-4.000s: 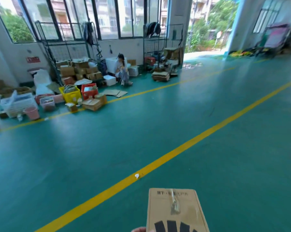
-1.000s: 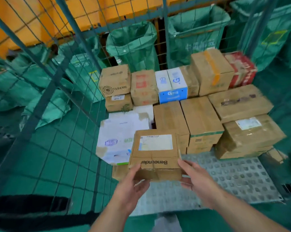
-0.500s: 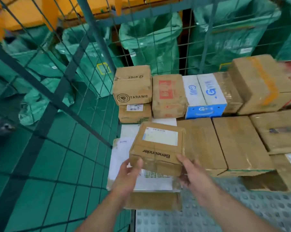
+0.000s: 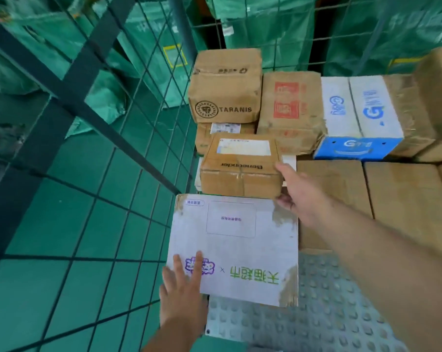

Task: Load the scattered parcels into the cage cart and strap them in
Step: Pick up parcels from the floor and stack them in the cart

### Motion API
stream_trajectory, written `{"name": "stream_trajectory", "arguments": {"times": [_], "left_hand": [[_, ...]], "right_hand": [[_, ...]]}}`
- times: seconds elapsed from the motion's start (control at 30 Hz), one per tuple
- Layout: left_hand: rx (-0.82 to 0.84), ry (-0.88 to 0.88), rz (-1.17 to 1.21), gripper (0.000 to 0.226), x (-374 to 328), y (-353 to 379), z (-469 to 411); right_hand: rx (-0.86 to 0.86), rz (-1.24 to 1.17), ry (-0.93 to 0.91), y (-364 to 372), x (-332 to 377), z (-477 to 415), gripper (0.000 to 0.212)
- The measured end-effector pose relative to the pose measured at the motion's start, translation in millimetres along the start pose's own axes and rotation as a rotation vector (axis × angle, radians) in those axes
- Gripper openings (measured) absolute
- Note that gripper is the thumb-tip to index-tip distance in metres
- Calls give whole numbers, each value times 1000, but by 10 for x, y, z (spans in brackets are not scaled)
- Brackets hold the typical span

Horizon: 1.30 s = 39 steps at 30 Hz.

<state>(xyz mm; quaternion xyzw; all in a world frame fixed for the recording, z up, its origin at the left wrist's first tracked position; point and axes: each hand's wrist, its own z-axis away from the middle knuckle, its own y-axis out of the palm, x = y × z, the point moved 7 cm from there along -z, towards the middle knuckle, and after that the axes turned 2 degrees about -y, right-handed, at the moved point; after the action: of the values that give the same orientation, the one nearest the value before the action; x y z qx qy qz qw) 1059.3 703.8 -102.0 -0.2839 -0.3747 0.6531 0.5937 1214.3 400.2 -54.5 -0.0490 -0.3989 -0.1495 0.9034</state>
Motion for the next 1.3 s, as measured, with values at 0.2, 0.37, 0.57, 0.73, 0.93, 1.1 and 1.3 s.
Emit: {"name": "stream_trajectory", "arguments": {"times": [0.2,0.37,0.57,0.73,0.93,1.1,1.3], "left_hand": [[-28,2,57,107,130,227,276],[-121,30,84,115,110,238,248],[-180,178,39,123,106,260,-38],[-198,272,34,126,77,267,-128],[-230,386,74,119,52,274,-221],[-231,411,41,98,47,342,-353],[-363,340,115,31,66,211,-766]], "right_hand": [[11,111,26,287,-162,-413,47],[117,199,54,585,-379,-647,50],[89,926,-94,682,-141,-824,51],[106,1129,-85,705,-237,-851,53],[91,1069,-23,708,-331,-962,50],[119,969,56,746,-311,-970,74],[349,528,162,827,-293,-889,99]]}}
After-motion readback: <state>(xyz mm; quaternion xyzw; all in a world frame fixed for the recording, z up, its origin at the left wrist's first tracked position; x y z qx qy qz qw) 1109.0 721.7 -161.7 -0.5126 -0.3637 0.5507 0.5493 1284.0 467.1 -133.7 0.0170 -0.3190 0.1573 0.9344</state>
